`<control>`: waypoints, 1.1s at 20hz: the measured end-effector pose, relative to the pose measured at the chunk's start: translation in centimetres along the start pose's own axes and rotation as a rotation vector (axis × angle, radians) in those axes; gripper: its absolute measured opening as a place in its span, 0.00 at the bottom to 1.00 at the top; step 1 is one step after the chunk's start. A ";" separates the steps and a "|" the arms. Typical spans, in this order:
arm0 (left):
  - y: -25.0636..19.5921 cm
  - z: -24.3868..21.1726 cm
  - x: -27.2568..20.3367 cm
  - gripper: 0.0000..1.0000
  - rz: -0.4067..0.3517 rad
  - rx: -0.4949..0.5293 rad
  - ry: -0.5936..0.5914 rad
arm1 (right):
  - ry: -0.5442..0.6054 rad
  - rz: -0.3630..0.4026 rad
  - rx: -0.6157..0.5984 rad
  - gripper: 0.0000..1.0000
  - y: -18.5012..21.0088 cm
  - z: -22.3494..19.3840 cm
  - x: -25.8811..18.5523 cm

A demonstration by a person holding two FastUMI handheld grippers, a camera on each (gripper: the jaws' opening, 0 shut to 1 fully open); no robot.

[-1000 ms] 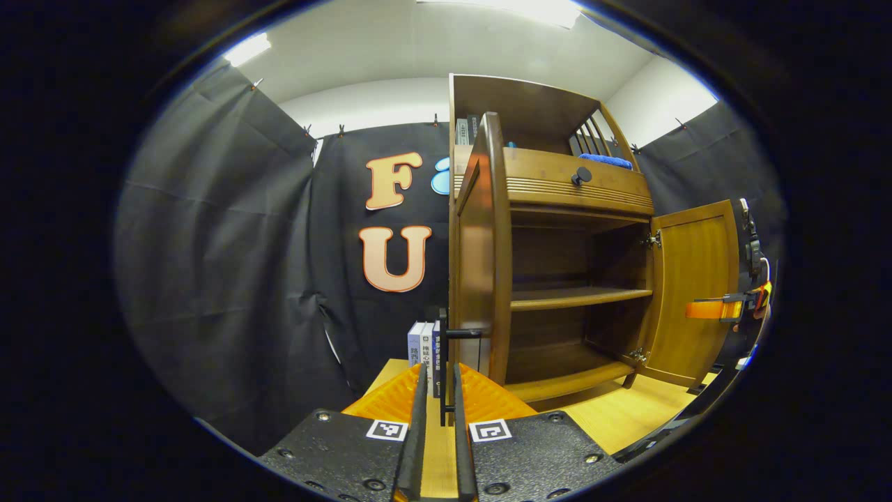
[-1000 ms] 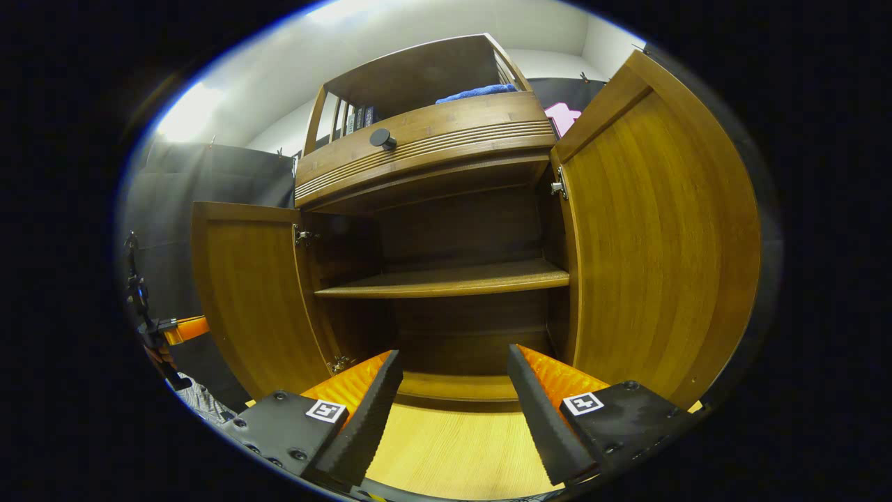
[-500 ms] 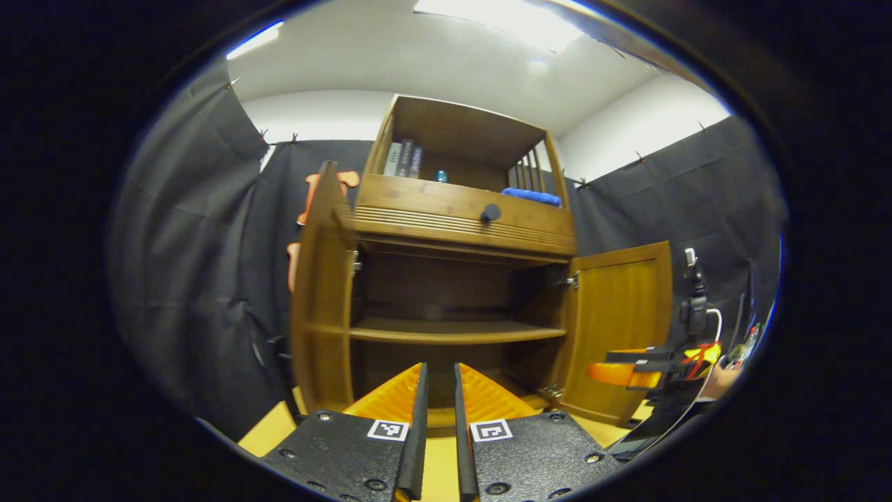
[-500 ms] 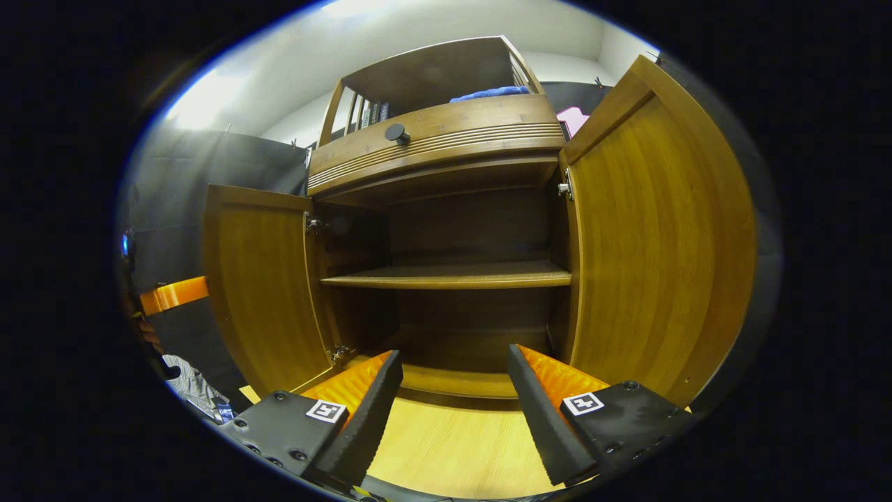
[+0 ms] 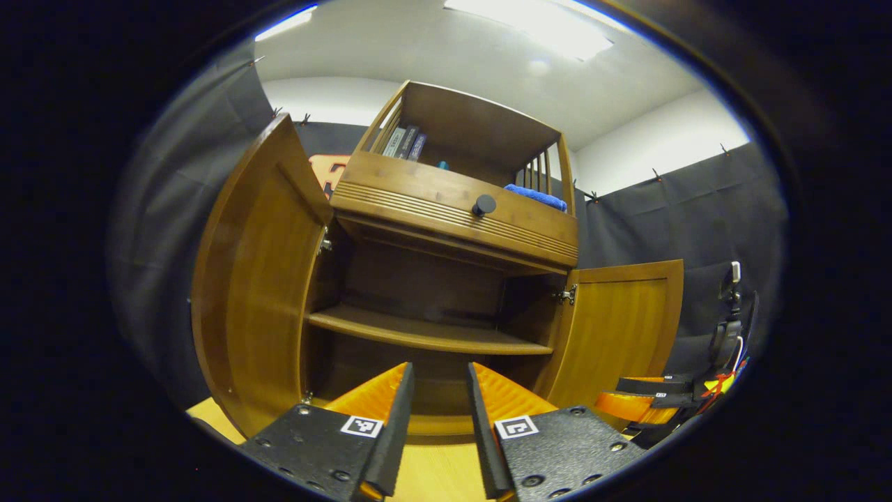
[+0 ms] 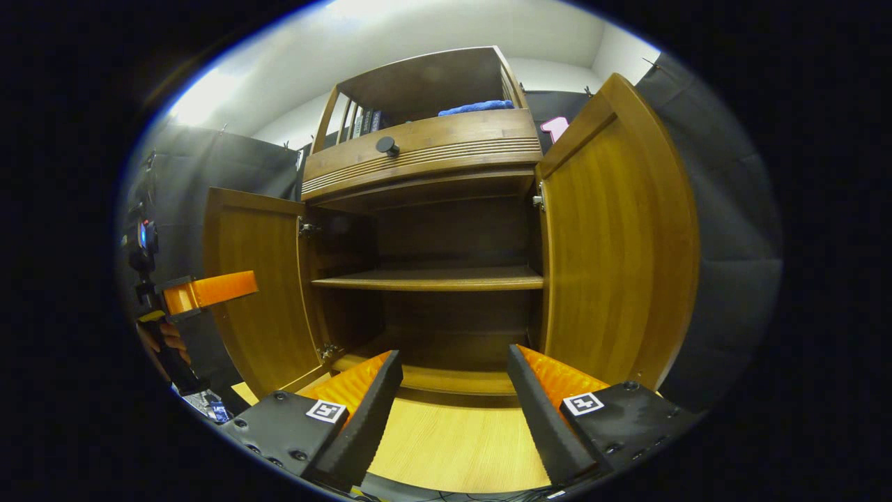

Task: Open the right door of the double-door shoe cabinet with the right hand, and open the left door with the left hand.

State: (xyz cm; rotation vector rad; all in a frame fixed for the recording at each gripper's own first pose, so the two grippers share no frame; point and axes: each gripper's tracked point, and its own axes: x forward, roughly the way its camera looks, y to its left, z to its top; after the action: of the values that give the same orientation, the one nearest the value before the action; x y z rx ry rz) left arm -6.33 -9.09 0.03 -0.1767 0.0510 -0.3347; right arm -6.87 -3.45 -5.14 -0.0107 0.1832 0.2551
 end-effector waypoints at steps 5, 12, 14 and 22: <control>0.5 0.0 0.2 0.82 0.052 0.070 -0.015 | -0.004 -0.032 0.009 0.89 -1.3 0.2 -0.3; 2.1 0.0 0.3 0.92 0.117 0.056 -0.030 | -0.005 -0.035 0.006 0.98 -0.9 0.4 -0.4; 2.6 -0.1 0.3 0.95 0.128 0.044 -0.028 | -0.003 -0.036 0.006 0.98 -0.8 0.3 -0.3; 4.3 0.4 -0.3 0.92 0.160 0.039 -0.043 | -0.014 -0.025 -0.010 0.98 0.6 0.9 0.1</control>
State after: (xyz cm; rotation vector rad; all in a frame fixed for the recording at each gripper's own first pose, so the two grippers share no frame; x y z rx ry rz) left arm -5.17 -4.93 -0.36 -0.1406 0.0157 -0.1717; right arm -6.78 -2.81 -4.28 -0.0211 0.1681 0.2310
